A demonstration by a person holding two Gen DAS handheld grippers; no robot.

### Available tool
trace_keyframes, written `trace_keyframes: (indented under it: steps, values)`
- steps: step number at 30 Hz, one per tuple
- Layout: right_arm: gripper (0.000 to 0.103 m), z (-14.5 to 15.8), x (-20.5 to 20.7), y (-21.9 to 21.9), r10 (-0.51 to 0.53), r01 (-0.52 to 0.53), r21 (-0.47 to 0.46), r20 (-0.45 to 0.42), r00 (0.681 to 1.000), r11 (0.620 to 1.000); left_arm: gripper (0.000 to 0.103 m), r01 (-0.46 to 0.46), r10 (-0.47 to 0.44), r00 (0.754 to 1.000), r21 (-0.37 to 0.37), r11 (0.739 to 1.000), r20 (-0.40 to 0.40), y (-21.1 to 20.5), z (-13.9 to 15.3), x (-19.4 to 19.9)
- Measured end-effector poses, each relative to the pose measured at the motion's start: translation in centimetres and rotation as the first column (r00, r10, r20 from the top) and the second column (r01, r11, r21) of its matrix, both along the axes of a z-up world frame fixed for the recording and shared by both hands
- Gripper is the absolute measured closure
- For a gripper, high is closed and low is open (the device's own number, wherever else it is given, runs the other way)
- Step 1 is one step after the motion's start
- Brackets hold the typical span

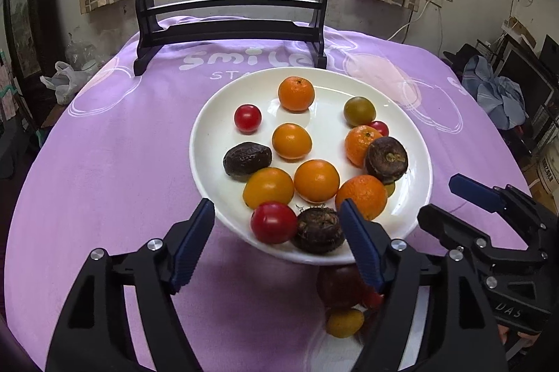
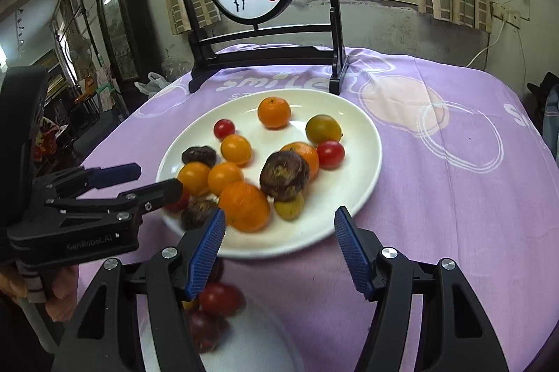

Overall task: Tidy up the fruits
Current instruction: 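Carry both dark brown fruits onto the plate and open both tools, then grasp a dark red tomato with the right tool while the left tool grasps another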

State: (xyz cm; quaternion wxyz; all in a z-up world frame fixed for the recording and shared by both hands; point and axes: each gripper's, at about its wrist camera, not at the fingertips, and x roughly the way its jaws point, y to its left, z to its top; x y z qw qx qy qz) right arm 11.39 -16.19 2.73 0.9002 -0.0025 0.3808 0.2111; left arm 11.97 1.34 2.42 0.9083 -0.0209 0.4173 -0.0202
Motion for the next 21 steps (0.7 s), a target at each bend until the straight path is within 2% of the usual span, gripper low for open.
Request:
trace_keyframes:
  steps: [10, 14, 18, 20, 21]
  values:
    - [0.037, -0.7, -5.1, 0.1, 0.085, -0.085, 0.019, -0.018, 0.996, 0.996, 0.03, -0.03, 0.03, 1.0, -0.05, 0.998, -0.003, 1.4, -1.3, -3.8]
    - [0.038, -0.6, -6.7, 1.1, 0.142, -0.142, -0.023, 0.001, 0.99, 0.99, 0.029, -0.026, 0.026, 1.0, -0.058, 0.998, -0.002, 1.8, -1.7, -4.3]
    - [0.038, -1.3, -7.8, 2.7, 0.21, -0.211, -0.067, -0.023, 0.977, 0.975, 0.028, -0.013, 0.013, 1.0, -0.056, 0.998, -0.015, 1.7, -2.1, -4.3]
    - [0.04, -1.9, -8.1, 3.4, 0.226, -0.227, -0.109, -0.027, 0.974, 0.968, 0.028, -0.008, 0.006, 1.0, -0.052, 0.999, -0.024, 1.6, -2.3, -4.2]
    - [0.044, -2.2, -8.1, 3.7, 0.23, -0.232, -0.119, -0.036, 0.973, 0.965, 0.028, -0.004, 0.003, 1.0, -0.052, 0.999, -0.027, 1.6, -2.3, -4.2]
